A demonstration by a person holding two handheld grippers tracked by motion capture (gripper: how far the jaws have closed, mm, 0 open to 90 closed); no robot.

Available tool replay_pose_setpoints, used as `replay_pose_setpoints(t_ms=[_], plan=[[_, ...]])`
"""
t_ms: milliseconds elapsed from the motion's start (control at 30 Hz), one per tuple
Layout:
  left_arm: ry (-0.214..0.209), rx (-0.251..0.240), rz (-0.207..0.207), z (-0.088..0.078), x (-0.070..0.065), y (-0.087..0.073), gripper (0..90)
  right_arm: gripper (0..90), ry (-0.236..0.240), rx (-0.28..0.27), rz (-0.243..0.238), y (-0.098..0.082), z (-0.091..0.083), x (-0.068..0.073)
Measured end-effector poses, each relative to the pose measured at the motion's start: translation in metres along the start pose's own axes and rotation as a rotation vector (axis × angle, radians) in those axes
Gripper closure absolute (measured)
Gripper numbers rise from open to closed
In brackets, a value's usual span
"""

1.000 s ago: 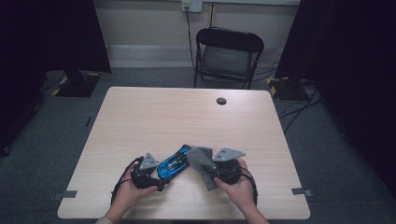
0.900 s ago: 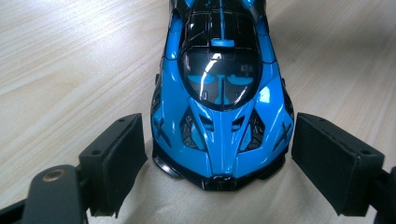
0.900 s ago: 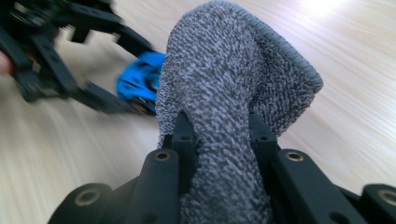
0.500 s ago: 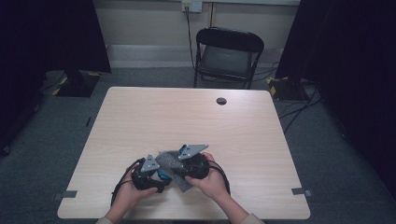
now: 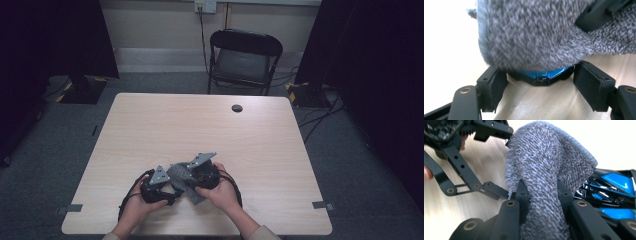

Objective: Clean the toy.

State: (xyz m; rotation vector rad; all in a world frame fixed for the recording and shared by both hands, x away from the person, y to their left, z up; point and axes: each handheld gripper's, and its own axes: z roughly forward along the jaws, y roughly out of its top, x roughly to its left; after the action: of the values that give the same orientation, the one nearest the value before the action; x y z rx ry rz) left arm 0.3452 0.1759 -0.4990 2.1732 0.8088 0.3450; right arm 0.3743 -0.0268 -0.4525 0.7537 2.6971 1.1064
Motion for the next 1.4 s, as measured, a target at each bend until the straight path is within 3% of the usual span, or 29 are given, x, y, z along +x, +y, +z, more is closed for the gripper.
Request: replay_pose_setpoints(t_ms=[133, 200, 233, 300, 367, 500, 700, 800, 967, 1167, 1300, 1400], plan=[[-0.007, -0.001, 0.009, -0.002, 0.002, 0.000, 29.0, 70.7, -0.012, 0.006, -0.004, -0.002, 0.000, -0.001], [-0.020, -0.014, 0.011, -0.006, 0.005, -0.002, 58.3, 70.7, -0.045, 0.012, -0.016, -0.002, -0.001, -0.002], [-0.024, -0.023, 0.015, -0.006, 0.007, -0.004, 58.6, 70.8, -0.053, 0.013, -0.016, -0.003, -0.001, -0.003], [-0.016, -0.019, 0.025, -0.006, 0.007, -0.004, 52.5, 70.8, -0.022, 0.003, 0.016, -0.004, -0.002, -0.008], [-0.024, -0.017, 0.014, -0.004, 0.005, -0.003, 40.8, 70.8, -0.002, -0.004, 0.043, -0.006, -0.002, -0.011], [-0.016, 0.001, 0.018, 0.000, 0.001, 0.001, 19.8, 70.7, -0.005, -0.002, 0.025, -0.005, -0.002, -0.007], [0.008, -0.021, 0.013, 0.005, 0.003, 0.006, 18.0, 70.8, -0.049, -0.058, 0.031, 0.003, -0.017, -0.014], [0.011, -0.043, 0.017, 0.009, 0.004, 0.010, 18.3, 70.7, -0.069, -0.052, 0.042, 0.005, -0.025, -0.022], [0.007, -0.041, 0.057, 0.016, 0.000, 0.015, 18.9, 70.7, -0.063, -0.034, 0.062, -0.002, -0.019, -0.028], [0.011, -0.026, 0.043, 0.018, -0.001, 0.017, 23.8, 70.7, -0.051, -0.020, 0.072, -0.008, -0.008, -0.026], [0.003, -0.026, 0.033, 0.017, 0.001, 0.017, 23.9, 70.7, -0.007, -0.045, 0.033, -0.002, -0.013, -0.019], [0.001, -0.025, 0.032, 0.017, 0.001, 0.017, 24.0, 70.7, 0.039, 0.025, -0.037, 0.006, -0.009, -0.007]])
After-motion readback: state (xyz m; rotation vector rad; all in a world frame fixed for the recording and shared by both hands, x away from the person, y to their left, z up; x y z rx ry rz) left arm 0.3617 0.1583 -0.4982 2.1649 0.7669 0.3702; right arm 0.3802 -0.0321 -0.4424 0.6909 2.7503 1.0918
